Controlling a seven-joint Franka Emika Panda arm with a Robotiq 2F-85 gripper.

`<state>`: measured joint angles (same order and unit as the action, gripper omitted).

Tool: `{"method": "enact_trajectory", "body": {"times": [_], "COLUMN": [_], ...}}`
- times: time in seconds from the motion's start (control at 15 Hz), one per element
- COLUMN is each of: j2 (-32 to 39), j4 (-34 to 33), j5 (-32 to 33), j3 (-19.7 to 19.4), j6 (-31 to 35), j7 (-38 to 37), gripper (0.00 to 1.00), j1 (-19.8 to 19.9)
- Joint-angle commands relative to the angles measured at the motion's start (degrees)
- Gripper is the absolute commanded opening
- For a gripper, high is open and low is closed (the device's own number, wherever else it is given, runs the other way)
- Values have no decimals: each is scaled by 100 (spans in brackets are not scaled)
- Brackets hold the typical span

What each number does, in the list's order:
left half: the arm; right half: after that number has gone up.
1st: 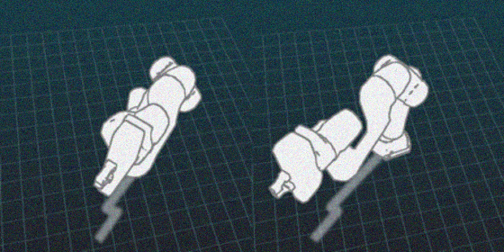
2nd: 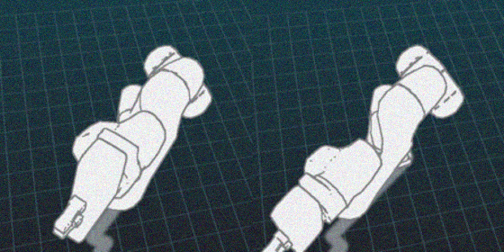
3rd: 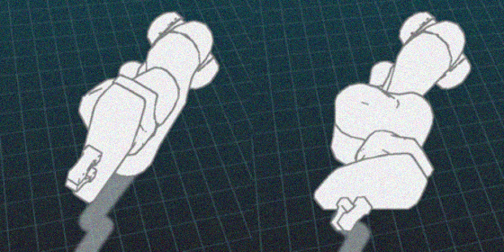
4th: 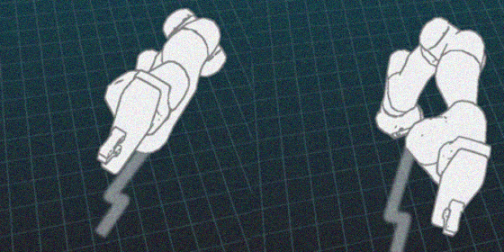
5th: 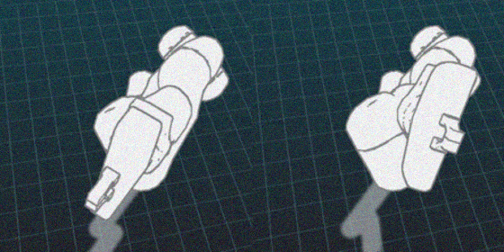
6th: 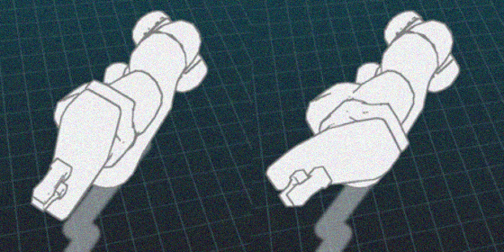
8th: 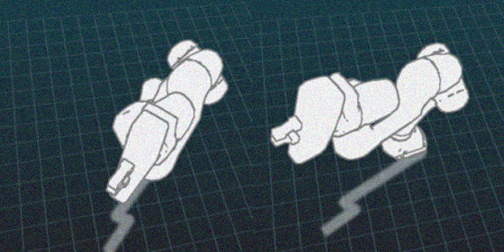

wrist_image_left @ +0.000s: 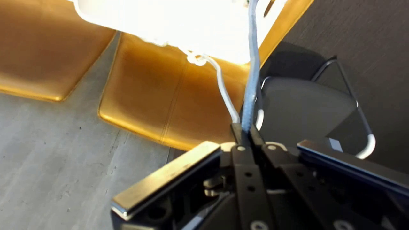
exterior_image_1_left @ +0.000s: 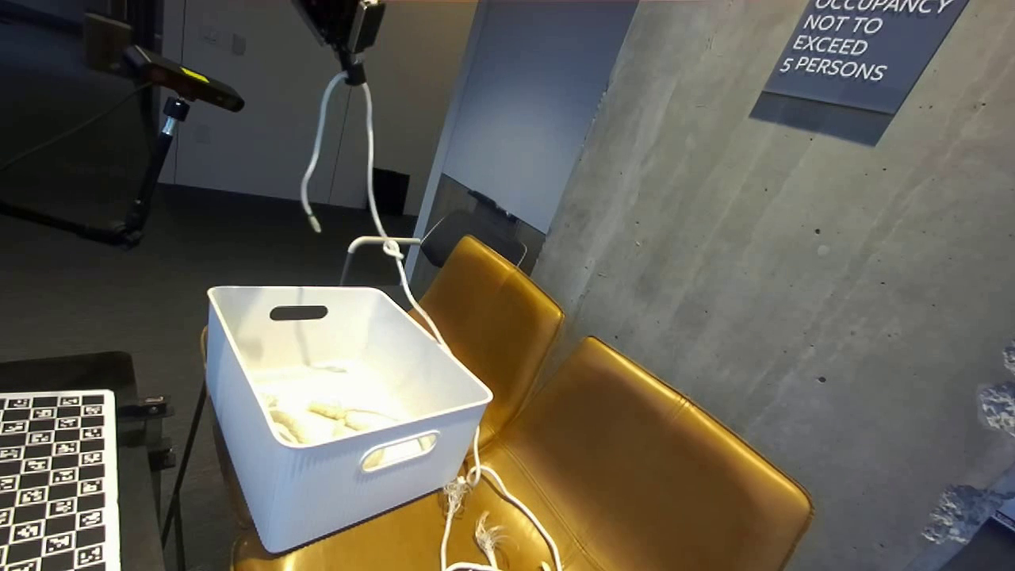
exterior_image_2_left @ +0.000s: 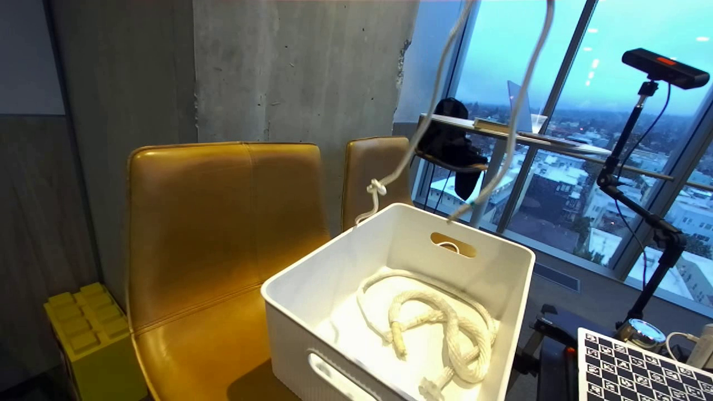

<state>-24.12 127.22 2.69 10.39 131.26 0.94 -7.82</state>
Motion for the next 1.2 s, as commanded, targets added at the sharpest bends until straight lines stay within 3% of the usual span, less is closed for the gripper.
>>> {"method": "enact_trajectory", "body": {"times": [0.0,0.27,0.53,0.87,1.13], "j2": [-809,-1131,-844,219,1174], "j4": [1437,2495,2634,1962,1122], "j5": [38,-62,-11,-96,-97], "j3": [-168,-555,-880,-1036,-931], "j6": [-53,71,326,1040,1315], "j7": [-35,229,421,418,225], "gripper": [1,1,1,1,1], "j1": [17,51,215,381,417]}}
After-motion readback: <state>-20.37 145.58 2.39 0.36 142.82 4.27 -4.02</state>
